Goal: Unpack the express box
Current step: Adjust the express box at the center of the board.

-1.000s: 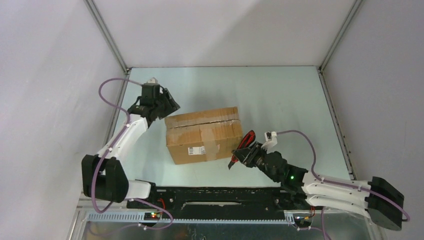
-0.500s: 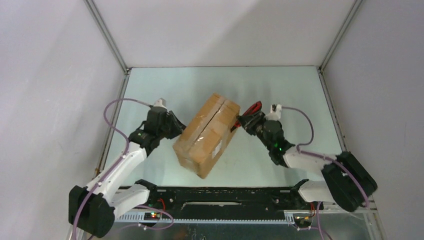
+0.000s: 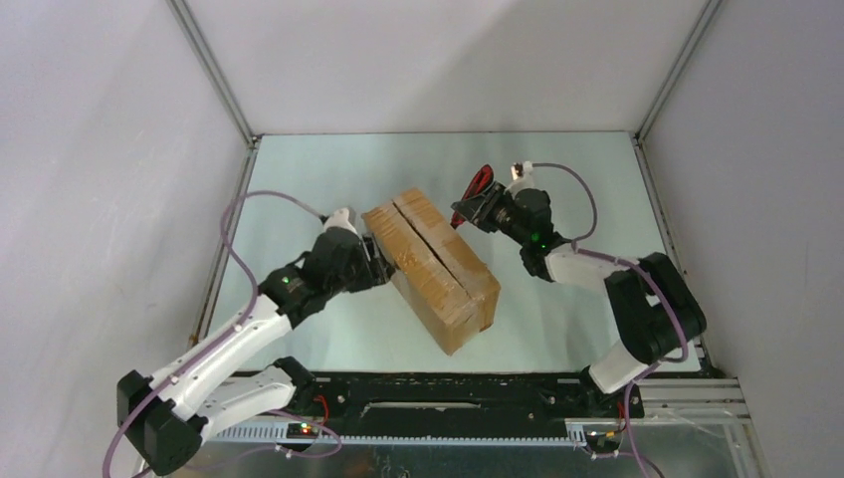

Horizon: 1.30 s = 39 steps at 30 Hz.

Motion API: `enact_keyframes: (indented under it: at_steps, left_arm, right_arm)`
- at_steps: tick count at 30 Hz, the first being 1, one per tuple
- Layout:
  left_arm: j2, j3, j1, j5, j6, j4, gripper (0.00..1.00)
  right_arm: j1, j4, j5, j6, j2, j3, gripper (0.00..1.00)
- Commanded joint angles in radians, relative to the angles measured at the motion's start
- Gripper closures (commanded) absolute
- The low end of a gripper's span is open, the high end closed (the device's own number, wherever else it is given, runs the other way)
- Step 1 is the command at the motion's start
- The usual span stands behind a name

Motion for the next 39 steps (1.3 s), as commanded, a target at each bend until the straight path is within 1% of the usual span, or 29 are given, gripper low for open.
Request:
enact_keyframes:
  at_steps: [1, 3, 6, 8, 11, 14, 15, 18, 22, 24, 26, 27, 29, 30, 32, 33, 34, 35, 37, 38, 39]
  left_arm:
    - [-0.047, 0.259, 0.006, -0.209, 0.246, -0.133, 0.29]
    - [-0.047, 0.328, 0.061, -0.232, 0.277, -0.158, 0.24]
    - [-0.017, 0.358, 0.226, -0.135, 0.265, -0.103, 0.22]
    - [0.06, 0.372, 0.315, -0.064, 0.258, -0.044, 0.22]
    - [0.213, 0.421, 0.368, -0.004, 0.238, 0.038, 0.25]
    - [0.384, 0.471, 0.401, 0.075, 0.193, 0.11, 0.31]
    - [0.433, 0.496, 0.405, 0.09, 0.181, 0.113, 0.32]
    - [0.541, 0.543, 0.408, 0.129, 0.151, 0.127, 0.35]
    - [0.572, 0.527, 0.404, 0.153, 0.123, 0.14, 0.39]
    - [0.559, 0.495, 0.403, 0.153, 0.122, 0.154, 0.39]
    - [0.548, 0.474, 0.403, 0.151, 0.128, 0.162, 0.39]
    - [0.549, 0.478, 0.403, 0.149, 0.136, 0.157, 0.38]
    - [0.552, 0.5, 0.405, 0.143, 0.153, 0.148, 0.35]
    - [0.559, 0.52, 0.405, 0.143, 0.161, 0.152, 0.33]
    - [0.607, 0.611, 0.405, 0.18, 0.199, 0.133, 0.21]
    - [0.654, 0.685, 0.405, 0.216, 0.226, 0.107, 0.2]
    - [0.72, 0.759, 0.403, 0.237, 0.245, 0.064, 0.2]
    - [0.746, 0.82, 0.4, 0.252, 0.258, 0.052, 0.2]
    - [0.842, 0.904, 0.394, 0.305, 0.265, 0.057, 0.19]
    - [0.888, 0.954, 0.389, 0.352, 0.274, 0.043, 0.19]
    - [0.935, 0.994, 0.383, 0.391, 0.283, 0.04, 0.2]
  right_arm:
    - [-0.052, -0.207, -0.024, -0.115, -0.2, 0.024, 1.0]
    - [-0.078, -0.326, 0.016, -0.131, -0.323, -0.005, 1.0]
    - [-0.095, -0.497, 0.085, -0.14, -0.509, -0.085, 1.0]
    - [-0.096, -0.604, 0.142, -0.14, -0.641, -0.14, 1.0]
    - [-0.081, -0.756, 0.163, -0.09, -0.845, -0.212, 1.0]
    - [0.026, -0.881, 0.206, -0.005, -1.036, -0.286, 1.0]
    - [0.079, -0.91, 0.219, 0.03, -1.083, -0.309, 1.0]
    - [0.269, -0.967, 0.354, 0.135, -1.198, -0.37, 1.0]
    - [0.529, -0.989, 0.59, 0.257, -1.284, -0.435, 1.0]
    - [0.603, -1.008, 0.687, 0.314, -1.288, -0.458, 1.0]
    - [0.637, -1.057, 0.773, 0.341, -1.294, -0.462, 1.0]
    - [0.633, -1.077, 0.805, 0.333, -1.309, -0.459, 1.0]
    - [0.593, -1.135, 0.831, 0.272, -1.342, -0.43, 1.0]
    - [0.564, -1.192, 0.827, 0.252, -1.351, -0.402, 1.0]
    - [0.517, -1.274, 0.76, 0.235, -1.381, -0.363, 1.0]
    - [0.512, -1.29, 0.699, 0.249, -1.396, -0.363, 1.0]
    - [0.525, -1.307, 0.652, 0.282, -1.407, -0.368, 1.0]
    - [0.556, -1.316, 0.616, 0.324, -1.413, -0.377, 1.0]
    - [0.674, -1.32, 0.627, 0.417, -1.417, -0.396, 1.0]
    - [0.757, -1.322, 0.695, 0.459, -1.413, -0.395, 1.0]
    - [0.867, -1.328, 0.759, 0.494, -1.396, -0.379, 1.0]
